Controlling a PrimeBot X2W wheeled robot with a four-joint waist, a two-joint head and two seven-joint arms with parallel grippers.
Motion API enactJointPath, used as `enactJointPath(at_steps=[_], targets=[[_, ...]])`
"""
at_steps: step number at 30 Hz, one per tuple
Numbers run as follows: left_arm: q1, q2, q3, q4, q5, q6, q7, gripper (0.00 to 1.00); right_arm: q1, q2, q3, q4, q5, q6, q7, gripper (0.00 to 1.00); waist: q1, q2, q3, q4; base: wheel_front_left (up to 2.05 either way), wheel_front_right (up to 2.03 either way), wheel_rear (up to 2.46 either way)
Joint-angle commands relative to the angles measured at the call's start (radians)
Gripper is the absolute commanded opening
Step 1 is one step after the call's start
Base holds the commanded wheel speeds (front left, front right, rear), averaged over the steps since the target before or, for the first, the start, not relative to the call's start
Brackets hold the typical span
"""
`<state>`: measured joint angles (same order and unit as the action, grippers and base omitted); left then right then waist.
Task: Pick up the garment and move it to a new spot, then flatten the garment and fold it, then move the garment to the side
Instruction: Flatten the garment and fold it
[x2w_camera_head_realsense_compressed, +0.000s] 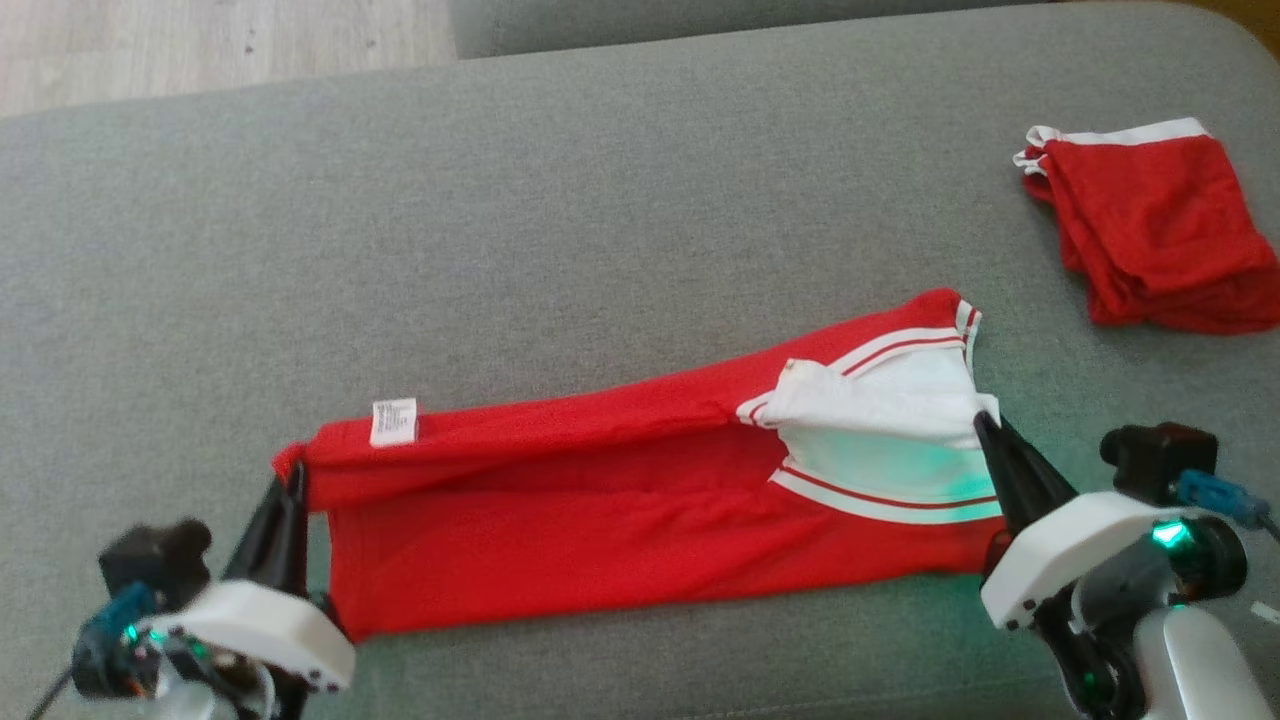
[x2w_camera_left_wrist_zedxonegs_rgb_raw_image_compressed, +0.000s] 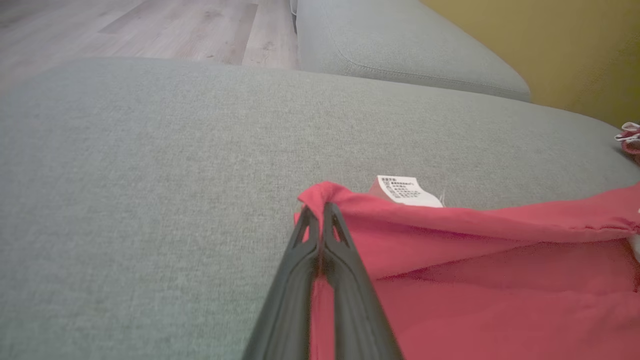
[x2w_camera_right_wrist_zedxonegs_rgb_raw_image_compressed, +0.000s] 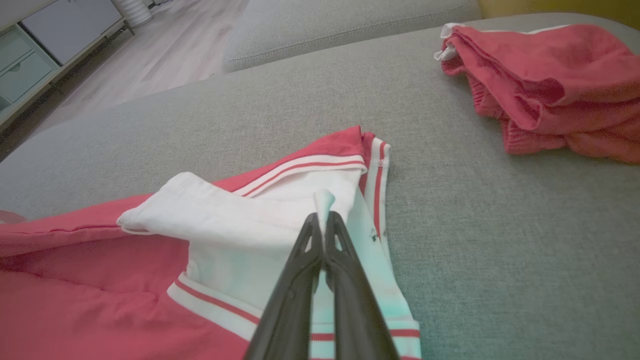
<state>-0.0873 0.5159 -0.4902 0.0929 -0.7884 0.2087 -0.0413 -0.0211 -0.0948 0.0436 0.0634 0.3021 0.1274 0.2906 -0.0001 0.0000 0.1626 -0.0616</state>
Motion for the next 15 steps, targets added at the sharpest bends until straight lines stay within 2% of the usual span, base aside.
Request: enactJointPath(at_steps=[1,2,3,4,5,10,15], targets=[[-0.014,0.019,0.037,-0.028,0.004,0.007,-0.016,0.09,-0.001,0.003,0.013,-0.029,-0.008,0.003,-0.012,0.52,0.0001,0.0000,-0.005,0.001,0.00,0.00,0.00],[-0.003,0.015,0.034,-0.031,0.004,0.008,-0.022,0.23,0.002,0.005,0.011,-0.024,-0.012,0.003,-0.014,0.80,0.0001,0.0000,-0.010,0.002,0.00,0.00,0.00],[0.008,0.009,0.032,-0.036,0.001,0.008,-0.029,0.41,0.006,0.007,0.006,-0.020,-0.015,0.003,-0.018,0.98,0.0001,0.0000,-0.015,0.003,0.00,0.00,0.00],[0.021,0.005,0.030,-0.041,-0.002,0.009,-0.034,0.78,0.012,0.010,0.001,-0.017,-0.017,0.003,-0.020,1.00,0.0001,0.0000,-0.020,0.005,0.00,0.00,0.00],[0.033,0.002,0.026,-0.046,-0.004,0.009,-0.037,1.00,0.018,0.012,-0.004,-0.014,-0.019,0.003,-0.021,1.00,0.0001,0.0000,-0.026,0.006,0.00,0.00,0.00],[0.098,-0.008,0.018,-0.077,-0.017,0.014,-0.057,1.00,0.052,0.022,-0.038,-0.007,-0.031,0.003,-0.028,1.00,0.0001,0.0000,-0.054,0.018,0.00,0.00,0.00],[0.152,-0.016,0.037,-0.124,-0.018,0.043,-0.105,1.00,0.067,0.029,-0.080,-0.013,-0.035,0.003,-0.024,1.00,0.0001,0.0000,-0.075,0.038,0.00,0.00,0.00]])
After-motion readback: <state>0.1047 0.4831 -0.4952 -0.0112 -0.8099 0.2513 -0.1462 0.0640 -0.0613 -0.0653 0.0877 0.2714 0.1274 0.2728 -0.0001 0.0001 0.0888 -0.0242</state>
